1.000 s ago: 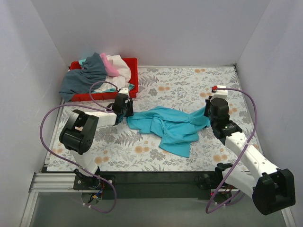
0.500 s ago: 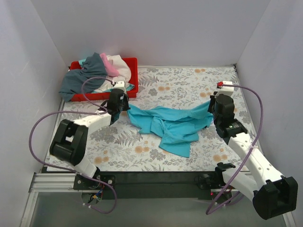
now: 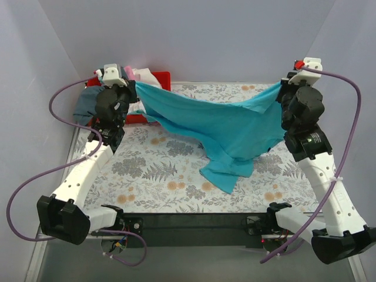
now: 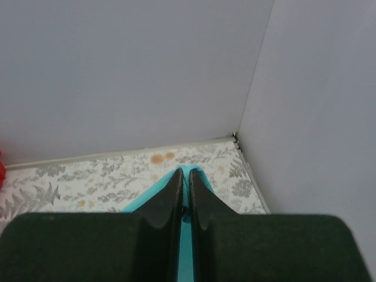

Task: Fold and stack the t-shirts
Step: Flatten the tshirt out

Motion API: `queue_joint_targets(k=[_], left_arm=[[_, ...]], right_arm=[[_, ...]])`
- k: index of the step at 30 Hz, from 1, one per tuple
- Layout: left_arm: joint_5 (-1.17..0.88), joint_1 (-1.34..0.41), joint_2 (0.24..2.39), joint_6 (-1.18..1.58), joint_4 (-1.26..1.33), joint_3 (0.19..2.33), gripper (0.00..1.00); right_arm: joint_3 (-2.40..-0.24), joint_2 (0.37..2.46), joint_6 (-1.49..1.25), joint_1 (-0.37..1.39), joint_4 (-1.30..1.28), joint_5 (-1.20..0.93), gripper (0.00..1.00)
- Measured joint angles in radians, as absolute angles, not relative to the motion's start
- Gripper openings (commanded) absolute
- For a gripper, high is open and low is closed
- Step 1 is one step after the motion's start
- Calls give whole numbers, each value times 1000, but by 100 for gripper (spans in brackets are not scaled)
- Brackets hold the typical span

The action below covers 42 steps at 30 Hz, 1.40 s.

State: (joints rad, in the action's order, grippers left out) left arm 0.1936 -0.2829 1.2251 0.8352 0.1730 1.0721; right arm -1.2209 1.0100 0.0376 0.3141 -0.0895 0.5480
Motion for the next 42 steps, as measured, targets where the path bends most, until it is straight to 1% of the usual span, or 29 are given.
queue_joint_targets(k=[6,10,20,27,33,38,40,42], left_arm=[[166,-253,1185,802,146,1168,0],[128,-249,1165,793,124,1238,0],[-23,-248,1013,797,44,1346,0],[-117,-248,888,819,2,1398,0],[-158,-248,814,842,-20,1430,0],[-191,-248,809,878,-8,1424,0],[-191,-248,829,891,10,1396,0],[-188,-248,880,904,35,1353,0]], right_arm=[[-1431,1077,121,310,-129,556,1],[-1530,1084,157,308,-162,549,1],[-1649,955,176,308,-273,467,1],[-1791,853,167,308,-321,405,1],[-1910,833,155,308,-330,348,1],[-1924,859,153,308,-322,336,1],[-1871,872,152,308,-295,347,1],[-1757,886,152,308,-236,380,1]])
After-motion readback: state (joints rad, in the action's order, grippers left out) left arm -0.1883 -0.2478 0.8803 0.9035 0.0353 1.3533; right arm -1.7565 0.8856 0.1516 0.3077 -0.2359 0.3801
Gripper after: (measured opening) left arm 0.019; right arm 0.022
